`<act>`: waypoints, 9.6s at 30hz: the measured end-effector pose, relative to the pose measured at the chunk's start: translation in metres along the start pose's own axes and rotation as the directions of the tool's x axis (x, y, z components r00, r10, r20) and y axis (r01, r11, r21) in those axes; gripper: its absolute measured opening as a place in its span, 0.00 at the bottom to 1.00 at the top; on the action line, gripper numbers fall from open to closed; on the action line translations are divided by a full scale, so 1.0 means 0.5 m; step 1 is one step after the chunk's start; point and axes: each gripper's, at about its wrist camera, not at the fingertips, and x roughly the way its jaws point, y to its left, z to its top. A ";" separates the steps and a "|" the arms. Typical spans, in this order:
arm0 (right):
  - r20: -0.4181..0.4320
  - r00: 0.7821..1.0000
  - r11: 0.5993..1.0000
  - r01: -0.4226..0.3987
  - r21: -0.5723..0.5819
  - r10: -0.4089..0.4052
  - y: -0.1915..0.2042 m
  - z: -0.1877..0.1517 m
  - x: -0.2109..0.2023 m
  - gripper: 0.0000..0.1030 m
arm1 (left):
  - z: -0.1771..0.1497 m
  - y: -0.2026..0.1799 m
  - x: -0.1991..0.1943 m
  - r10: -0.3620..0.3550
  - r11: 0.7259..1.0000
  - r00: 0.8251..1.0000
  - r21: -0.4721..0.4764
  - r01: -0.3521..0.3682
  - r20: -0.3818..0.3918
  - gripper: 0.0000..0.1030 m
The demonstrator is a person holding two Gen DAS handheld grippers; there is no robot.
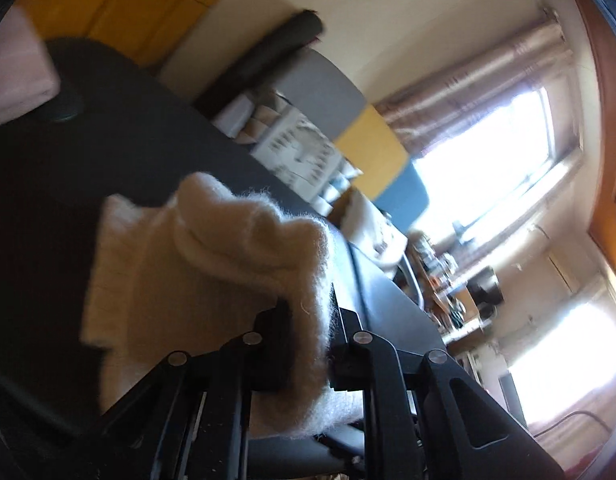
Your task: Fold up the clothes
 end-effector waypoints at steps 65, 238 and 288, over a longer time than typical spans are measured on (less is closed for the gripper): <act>-0.066 0.998 0.990 -0.008 -0.142 -0.001 0.035 0.286 0.243 0.31 | -0.048 0.183 -0.008 0.236 0.972 0.971 -0.016 -0.236 -0.026 0.34; 0.245 0.941 0.501 -0.332 0.799 0.234 -0.340 -0.043 -0.046 0.49 | -0.076 -0.136 0.290 0.126 0.941 0.967 0.334 -0.047 -0.220 0.36; 0.020 0.725 0.723 -0.687 0.070 0.688 -0.039 1.038 0.760 0.62 | 0.228 0.514 -0.340 0.734 0.676 0.417 -0.510 -0.532 0.537 0.73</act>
